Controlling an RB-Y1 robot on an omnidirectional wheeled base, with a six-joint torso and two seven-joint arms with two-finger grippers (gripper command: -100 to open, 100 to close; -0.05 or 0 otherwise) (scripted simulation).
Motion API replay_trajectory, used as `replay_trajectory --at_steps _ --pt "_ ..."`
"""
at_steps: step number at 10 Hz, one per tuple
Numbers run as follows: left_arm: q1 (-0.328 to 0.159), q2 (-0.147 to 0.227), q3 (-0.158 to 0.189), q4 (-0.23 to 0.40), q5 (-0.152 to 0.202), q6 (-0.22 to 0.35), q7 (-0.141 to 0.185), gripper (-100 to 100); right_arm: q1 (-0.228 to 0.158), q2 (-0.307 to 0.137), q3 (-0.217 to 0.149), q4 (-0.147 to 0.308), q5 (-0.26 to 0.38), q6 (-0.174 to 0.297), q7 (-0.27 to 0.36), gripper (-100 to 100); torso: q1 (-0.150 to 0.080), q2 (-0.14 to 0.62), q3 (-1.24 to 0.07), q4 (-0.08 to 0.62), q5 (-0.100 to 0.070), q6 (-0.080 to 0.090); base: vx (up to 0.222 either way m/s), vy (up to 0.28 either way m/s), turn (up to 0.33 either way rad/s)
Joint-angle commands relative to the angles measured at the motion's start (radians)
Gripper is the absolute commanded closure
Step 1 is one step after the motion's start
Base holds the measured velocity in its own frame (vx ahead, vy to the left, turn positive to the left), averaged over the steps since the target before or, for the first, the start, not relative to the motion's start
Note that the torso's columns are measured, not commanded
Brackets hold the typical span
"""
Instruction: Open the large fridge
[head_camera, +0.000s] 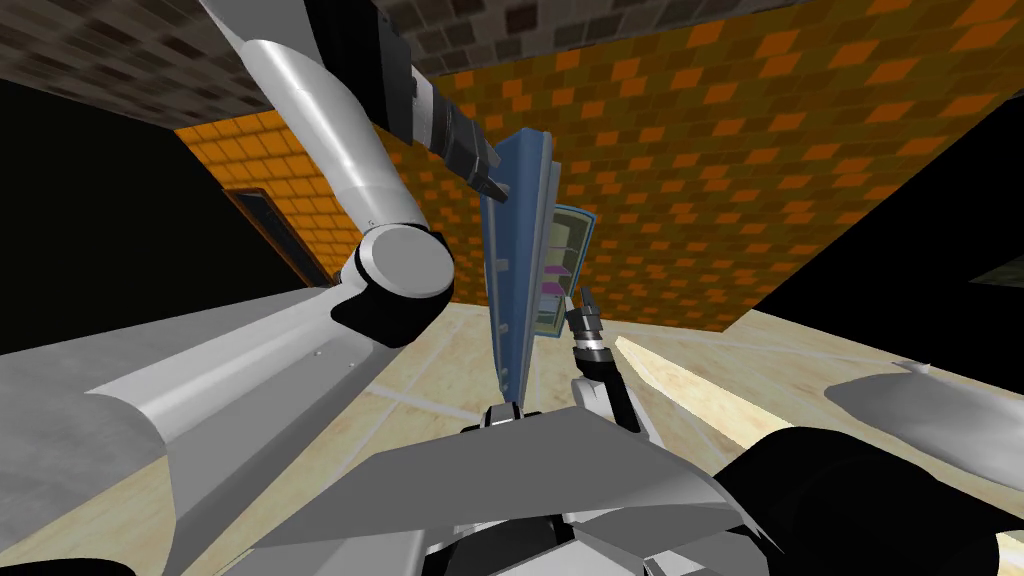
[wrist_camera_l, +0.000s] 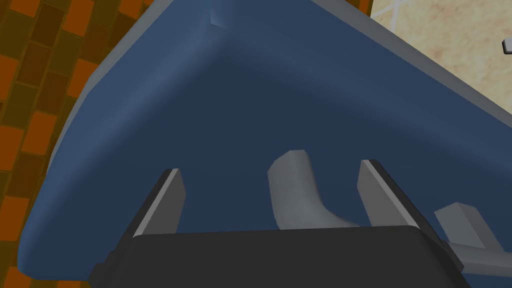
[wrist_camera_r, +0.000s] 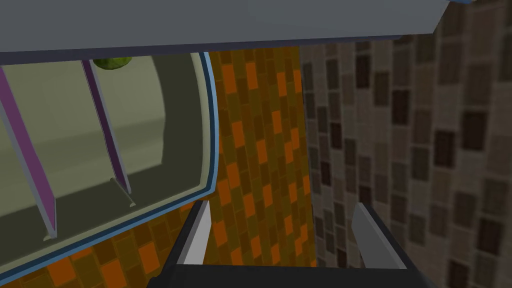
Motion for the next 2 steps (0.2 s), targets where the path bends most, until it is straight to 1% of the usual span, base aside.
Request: replay_trajectory --at_steps 1,2 --pt "-0.050 0.020 -0.007 0.044 -0.008 -0.003 0.028 -100 0.000 0.000 0.000 0.000 0.000 0.000 0.000 0 0.004 0.000 -0.001 0.002 0.001 0.000 0.028 -0.016 -0.029" --pt "-0.068 0.027 -0.009 0.057 -0.010 -0.003 0.039 -100 0.000 0.000 0.000 0.000 0.000 0.000 0.000 0 0.009 0.000 -0.003 0.005 0.003 0.000 0.033 -0.005 -0.026"
